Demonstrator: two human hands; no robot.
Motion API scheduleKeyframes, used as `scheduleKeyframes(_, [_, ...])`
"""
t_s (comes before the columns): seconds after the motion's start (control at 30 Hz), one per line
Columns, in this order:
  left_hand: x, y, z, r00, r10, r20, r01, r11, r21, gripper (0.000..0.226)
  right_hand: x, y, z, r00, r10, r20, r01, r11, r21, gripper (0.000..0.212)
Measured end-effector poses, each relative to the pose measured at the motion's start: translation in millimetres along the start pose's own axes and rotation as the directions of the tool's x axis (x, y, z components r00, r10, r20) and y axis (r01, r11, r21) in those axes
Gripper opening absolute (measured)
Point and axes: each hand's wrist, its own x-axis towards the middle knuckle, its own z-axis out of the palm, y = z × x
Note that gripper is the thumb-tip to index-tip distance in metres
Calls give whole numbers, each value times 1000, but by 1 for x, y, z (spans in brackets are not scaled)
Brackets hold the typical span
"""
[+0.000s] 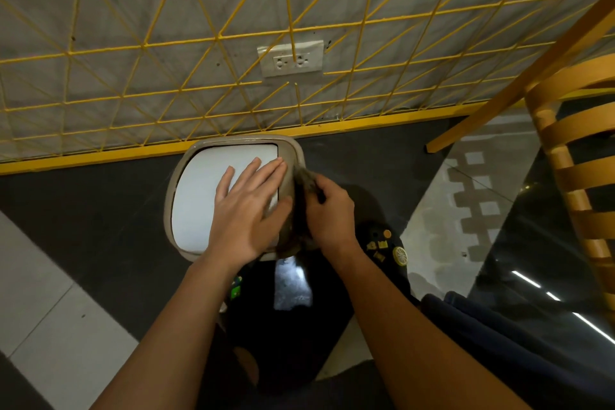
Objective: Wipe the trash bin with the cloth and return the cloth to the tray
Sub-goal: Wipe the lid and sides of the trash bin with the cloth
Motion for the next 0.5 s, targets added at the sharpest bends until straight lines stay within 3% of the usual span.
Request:
scheduleKeyframes(0.17, [0,1,-1,1000,2,14,-2,1000,-25,72,-44,18,0,981,-173,-93,178,983,49,34])
scheduleKeyframes(0.27, [1,-1,1,1000,8,20,-8,1000,-18,72,-63,31,5,988,-108,-107,119,988,100,30])
scheduleKeyframes(0.4, [2,1,-4,998,-33,51,41,985,-166,70,-41,21,6,994,-6,-106,13,998,58,32])
scheduleKeyframes(0.5, [5,3,-10,995,-66,78,83,967,-239,56,-28,4,1,992,-84,-90,90,994,60,35])
